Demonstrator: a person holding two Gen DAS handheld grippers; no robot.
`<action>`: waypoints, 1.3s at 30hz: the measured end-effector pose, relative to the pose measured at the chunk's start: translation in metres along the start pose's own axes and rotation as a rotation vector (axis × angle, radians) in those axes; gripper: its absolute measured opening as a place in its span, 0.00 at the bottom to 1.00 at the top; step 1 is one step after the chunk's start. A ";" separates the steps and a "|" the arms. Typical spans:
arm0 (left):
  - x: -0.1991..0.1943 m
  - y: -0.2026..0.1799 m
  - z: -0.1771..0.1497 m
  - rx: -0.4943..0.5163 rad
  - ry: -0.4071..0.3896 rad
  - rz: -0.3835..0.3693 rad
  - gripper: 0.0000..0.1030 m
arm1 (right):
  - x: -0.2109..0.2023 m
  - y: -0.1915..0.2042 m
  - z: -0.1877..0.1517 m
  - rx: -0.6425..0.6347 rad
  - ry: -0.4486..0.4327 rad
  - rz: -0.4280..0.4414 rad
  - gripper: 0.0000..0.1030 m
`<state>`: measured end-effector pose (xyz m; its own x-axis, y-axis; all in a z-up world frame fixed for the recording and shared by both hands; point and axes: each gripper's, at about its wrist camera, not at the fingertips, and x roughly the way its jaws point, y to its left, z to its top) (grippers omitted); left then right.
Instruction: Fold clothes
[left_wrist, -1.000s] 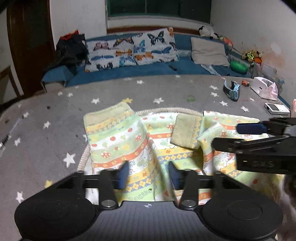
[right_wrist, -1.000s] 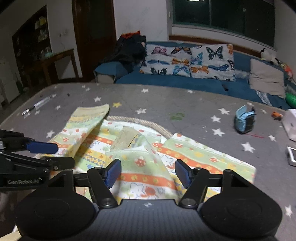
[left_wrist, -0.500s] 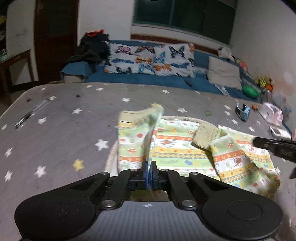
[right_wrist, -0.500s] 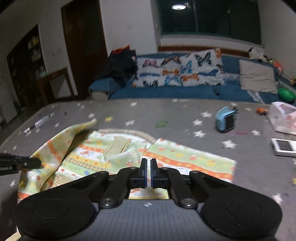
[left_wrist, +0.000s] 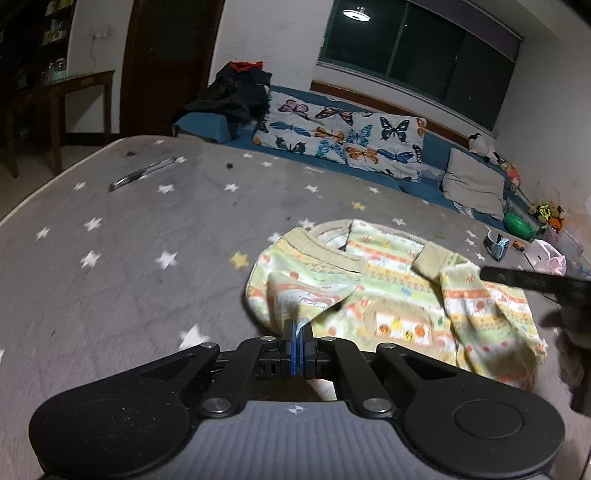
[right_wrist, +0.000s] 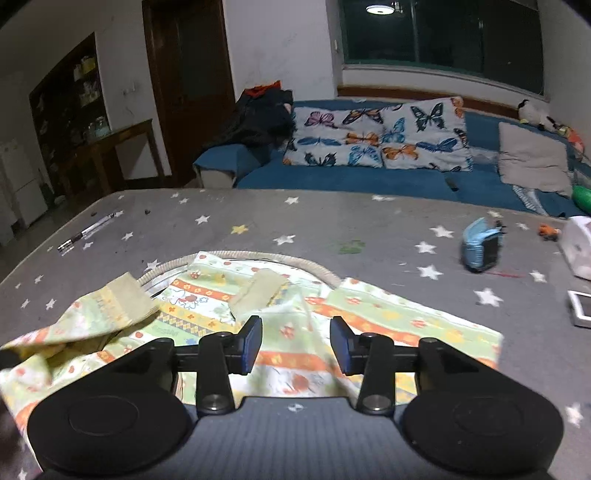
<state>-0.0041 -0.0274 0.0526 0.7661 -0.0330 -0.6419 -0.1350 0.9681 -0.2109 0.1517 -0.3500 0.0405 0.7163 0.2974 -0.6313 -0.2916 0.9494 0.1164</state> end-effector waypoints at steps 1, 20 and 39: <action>-0.001 0.002 -0.003 -0.007 0.004 0.000 0.01 | 0.006 0.002 0.001 -0.002 0.007 0.003 0.40; -0.018 0.014 -0.028 -0.037 0.028 0.009 0.01 | -0.088 -0.053 -0.020 0.128 -0.176 -0.086 0.03; -0.043 0.020 -0.044 -0.061 0.051 0.012 0.01 | -0.225 -0.146 -0.152 0.366 -0.156 -0.315 0.13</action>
<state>-0.0677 -0.0178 0.0435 0.7317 -0.0359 -0.6807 -0.1832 0.9515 -0.2471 -0.0637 -0.5706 0.0492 0.8279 -0.0241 -0.5603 0.1753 0.9602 0.2176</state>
